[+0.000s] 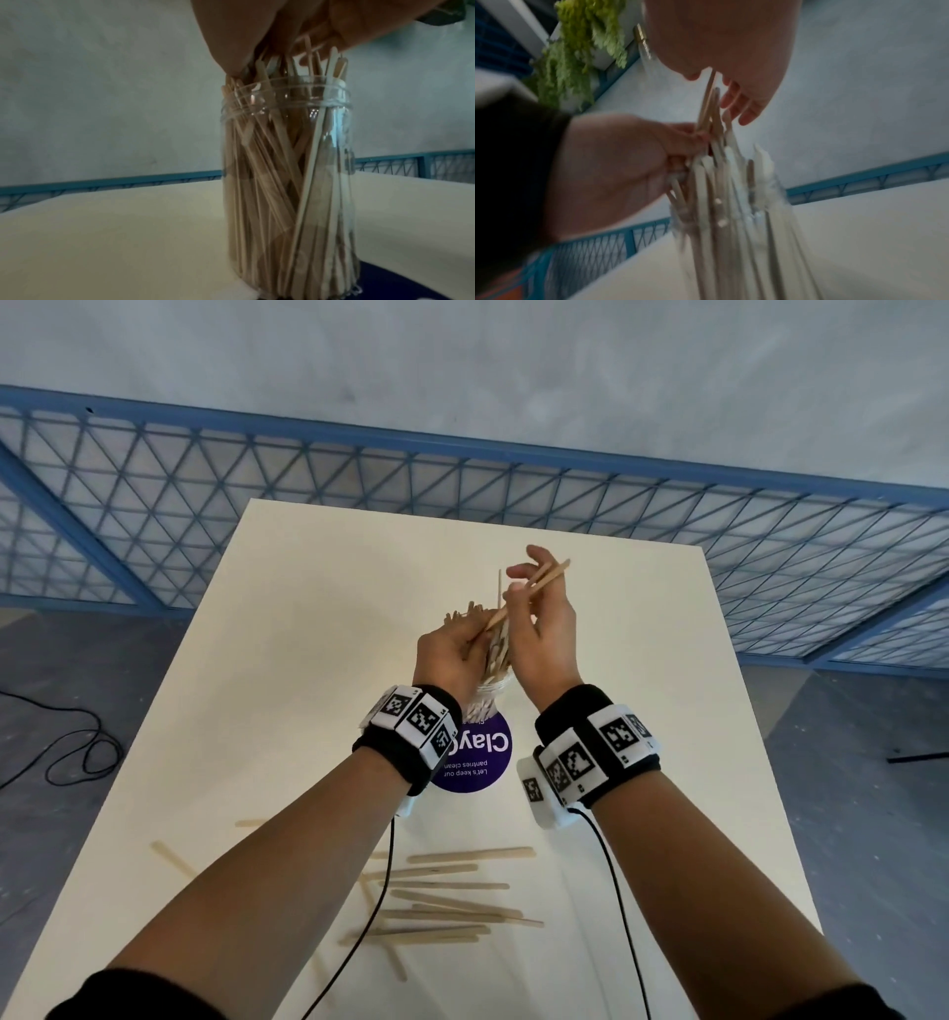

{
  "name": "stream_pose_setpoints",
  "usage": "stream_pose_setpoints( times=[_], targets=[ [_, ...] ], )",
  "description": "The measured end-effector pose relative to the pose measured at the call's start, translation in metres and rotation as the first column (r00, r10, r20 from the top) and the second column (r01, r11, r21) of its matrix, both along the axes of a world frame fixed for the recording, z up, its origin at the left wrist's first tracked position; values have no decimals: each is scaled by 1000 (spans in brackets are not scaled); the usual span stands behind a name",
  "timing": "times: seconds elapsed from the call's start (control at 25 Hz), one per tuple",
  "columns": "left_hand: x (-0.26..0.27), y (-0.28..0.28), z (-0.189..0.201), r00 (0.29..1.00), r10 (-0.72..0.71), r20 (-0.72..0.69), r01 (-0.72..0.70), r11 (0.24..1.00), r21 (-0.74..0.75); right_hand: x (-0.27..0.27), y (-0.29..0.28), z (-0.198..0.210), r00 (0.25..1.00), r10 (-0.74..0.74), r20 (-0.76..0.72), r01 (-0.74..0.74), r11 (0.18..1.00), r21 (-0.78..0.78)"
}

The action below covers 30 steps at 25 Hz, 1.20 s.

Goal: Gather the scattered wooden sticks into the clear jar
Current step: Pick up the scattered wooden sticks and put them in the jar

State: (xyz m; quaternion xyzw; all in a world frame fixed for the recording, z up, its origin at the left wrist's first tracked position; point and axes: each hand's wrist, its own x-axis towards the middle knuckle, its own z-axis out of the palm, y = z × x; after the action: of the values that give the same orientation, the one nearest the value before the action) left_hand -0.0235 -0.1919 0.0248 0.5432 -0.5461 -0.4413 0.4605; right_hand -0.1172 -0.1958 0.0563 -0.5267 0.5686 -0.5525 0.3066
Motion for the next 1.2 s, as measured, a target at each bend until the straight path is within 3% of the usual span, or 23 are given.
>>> stream_pose_setpoints(
  times=[0.08,0.16,0.32,0.48,0.72,0.92,1.08,1.2],
  targets=[
    [2,0,0,999,-34,20,34,999,-15,2,-4,4,993,-55,109,59,998,-32],
    [3,-1,4,994,-87,61,88,996,-17,1,-6,2,990,-71,118,70,997,12],
    [10,2,7,971,-123,204,147,983,-109,-4,-3,-20,999,28,-46,-18,979,203],
    [23,3,-3,967,6,255,38,985,-167,-9,5,-33,917,129,-376,-79,986,145],
    [27,8,2,959,-39,279,94,978,-186,-10,0,-22,952,51,-302,-50,999,10],
    [20,3,-2,956,-146,254,176,979,-99,-16,-11,-21,933,104,-345,-69,991,110],
    [21,0,-11,921,-160,356,199,977,-74,-19,-1,-32,904,38,-426,-5,997,79],
    [24,1,-10,891,-190,413,240,968,-73,-22,4,-43,867,67,-493,-46,997,55]
  ],
)
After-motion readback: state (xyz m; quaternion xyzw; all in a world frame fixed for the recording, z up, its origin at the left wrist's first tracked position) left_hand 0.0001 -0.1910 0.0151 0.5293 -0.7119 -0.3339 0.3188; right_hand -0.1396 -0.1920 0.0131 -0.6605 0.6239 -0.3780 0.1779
